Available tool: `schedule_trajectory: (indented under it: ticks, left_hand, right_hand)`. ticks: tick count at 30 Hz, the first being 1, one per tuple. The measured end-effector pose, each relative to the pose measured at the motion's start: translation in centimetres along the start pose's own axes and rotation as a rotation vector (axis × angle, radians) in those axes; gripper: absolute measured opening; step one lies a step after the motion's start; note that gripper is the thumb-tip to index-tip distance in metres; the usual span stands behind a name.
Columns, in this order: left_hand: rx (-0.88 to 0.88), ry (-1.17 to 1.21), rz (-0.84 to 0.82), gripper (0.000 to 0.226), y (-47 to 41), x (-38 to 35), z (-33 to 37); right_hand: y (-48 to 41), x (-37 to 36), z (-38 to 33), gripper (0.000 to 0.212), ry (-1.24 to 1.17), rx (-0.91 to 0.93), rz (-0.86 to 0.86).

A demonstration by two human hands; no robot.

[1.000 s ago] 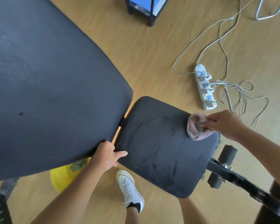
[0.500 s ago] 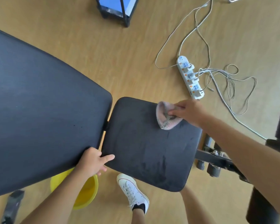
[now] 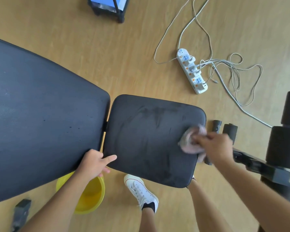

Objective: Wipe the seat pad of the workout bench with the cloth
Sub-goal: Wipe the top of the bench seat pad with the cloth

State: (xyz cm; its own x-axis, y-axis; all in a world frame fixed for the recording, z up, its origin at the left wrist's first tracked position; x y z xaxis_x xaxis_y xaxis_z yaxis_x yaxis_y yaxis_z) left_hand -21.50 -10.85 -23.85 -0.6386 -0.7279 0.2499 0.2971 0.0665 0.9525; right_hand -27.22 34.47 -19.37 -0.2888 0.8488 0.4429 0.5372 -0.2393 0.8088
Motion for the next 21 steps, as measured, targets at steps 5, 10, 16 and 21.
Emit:
schedule_trajectory:
  ticks: [5, 10, 16, 21]
  left_hand:
    - [-0.007, 0.014, -0.013, 0.065, 0.0, -0.1, -0.3]
    - [-0.027, -0.005, -0.025, 0.062, 0.0, -0.2, 0.1]
    - [-0.028, -0.035, -0.014, 0.062, -0.1, -0.2, 0.2]
    - [-0.031, 0.011, -0.016, 0.060, -0.2, -0.3, 0.0]
  right_hand:
    - [-0.8, 0.8, -1.6, 0.058, -0.087, 0.049, 0.206]
    - [8.6, -9.2, 12.3, 0.042, -0.204, -0.263, 0.122]
    - [8.6, -9.4, 14.2, 0.044, -0.349, -0.313, 0.044]
    - [1.4, -0.3, 1.7, 0.051, -0.175, 0.050, 0.275]
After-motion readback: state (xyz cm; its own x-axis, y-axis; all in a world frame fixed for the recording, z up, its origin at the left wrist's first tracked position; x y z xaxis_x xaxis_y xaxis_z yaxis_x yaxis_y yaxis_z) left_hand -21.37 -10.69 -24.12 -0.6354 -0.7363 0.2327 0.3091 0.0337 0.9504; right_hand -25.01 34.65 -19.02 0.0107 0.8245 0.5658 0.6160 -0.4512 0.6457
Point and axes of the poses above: each hand's wrist, its own y-axis away from the middle knuckle, its own x-axis out of the back of the hand, z = x × y, the point moved 10 cm from there along -y, towards the middle knuckle, and after that the axes turned 14 degrees about -z, right-handed, at the moved point
